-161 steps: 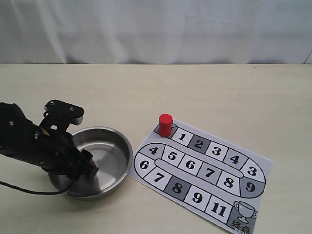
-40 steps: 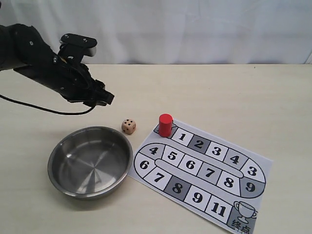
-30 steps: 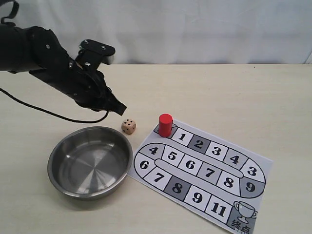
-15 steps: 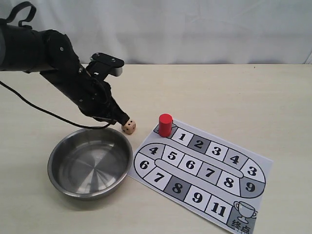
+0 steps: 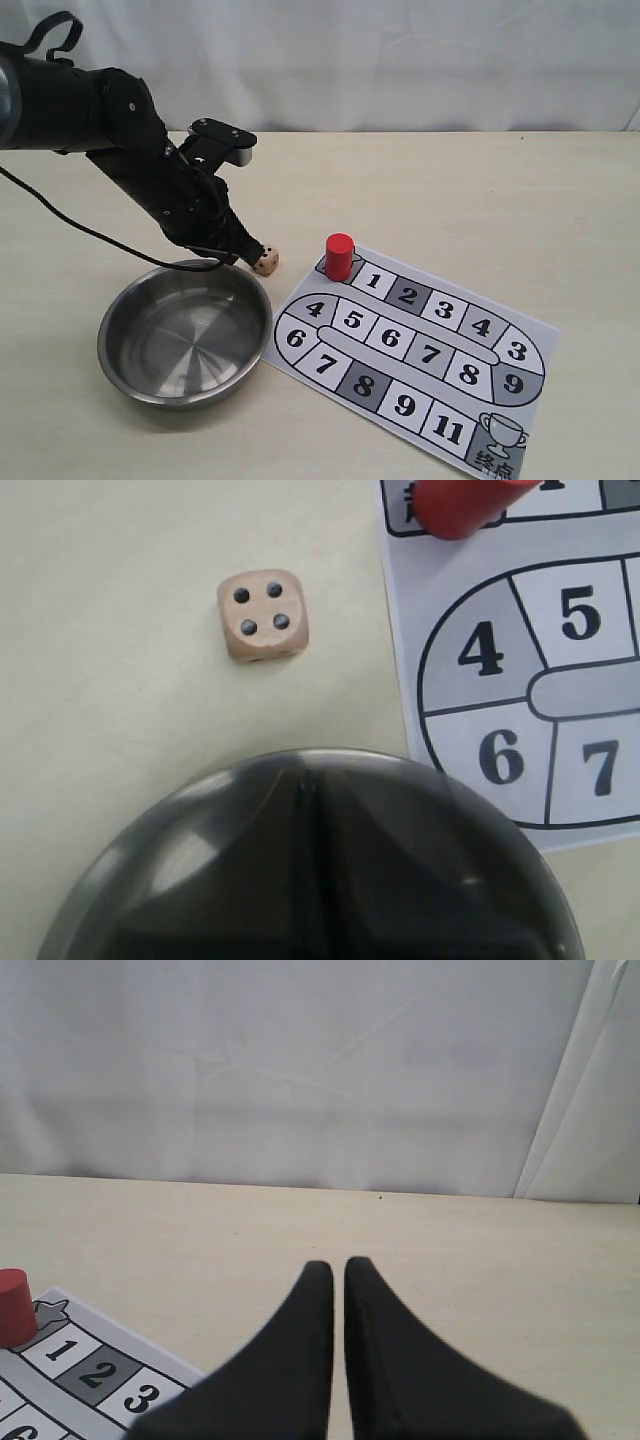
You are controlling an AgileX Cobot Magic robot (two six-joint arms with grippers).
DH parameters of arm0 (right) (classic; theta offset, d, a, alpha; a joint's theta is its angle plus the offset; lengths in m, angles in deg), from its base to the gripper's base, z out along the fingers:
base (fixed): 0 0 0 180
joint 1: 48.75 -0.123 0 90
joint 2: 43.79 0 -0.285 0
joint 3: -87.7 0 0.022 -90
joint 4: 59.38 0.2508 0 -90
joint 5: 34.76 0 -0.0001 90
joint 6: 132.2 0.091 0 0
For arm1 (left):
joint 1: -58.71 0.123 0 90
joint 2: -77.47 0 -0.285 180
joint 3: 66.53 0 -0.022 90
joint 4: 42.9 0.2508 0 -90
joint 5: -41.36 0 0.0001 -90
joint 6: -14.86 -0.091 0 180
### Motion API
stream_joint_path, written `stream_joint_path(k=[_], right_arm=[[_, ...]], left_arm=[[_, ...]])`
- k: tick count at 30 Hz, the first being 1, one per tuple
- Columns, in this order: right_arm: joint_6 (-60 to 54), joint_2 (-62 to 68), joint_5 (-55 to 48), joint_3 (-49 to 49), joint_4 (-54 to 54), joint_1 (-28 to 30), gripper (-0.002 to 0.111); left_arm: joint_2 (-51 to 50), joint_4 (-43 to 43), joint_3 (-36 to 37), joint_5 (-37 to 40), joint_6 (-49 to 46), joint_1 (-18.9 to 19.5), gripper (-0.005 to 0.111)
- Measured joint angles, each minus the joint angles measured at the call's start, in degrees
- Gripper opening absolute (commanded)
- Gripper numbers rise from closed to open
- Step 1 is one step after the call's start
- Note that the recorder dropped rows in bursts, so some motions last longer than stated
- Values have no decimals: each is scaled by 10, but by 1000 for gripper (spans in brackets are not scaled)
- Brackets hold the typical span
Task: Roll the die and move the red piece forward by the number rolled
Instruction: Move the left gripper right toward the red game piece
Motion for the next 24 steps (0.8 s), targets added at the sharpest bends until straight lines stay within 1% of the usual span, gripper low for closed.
stream_joint_path(k=[16,20,22,24], right_arm=[[0,0,0,0,0,0,4],[0,0,0,0,0,0,4],[0,0,0,0,0,0,4],[0,0,0,0,0,0,4]], left_arm=[[-1,0,0,0,0,0,0],[-1,-27,-2,-8,-4,0,0],[-1,-37,-12,-4,-7,0,3],[-1,-47,-24,9,-11,0,10]])
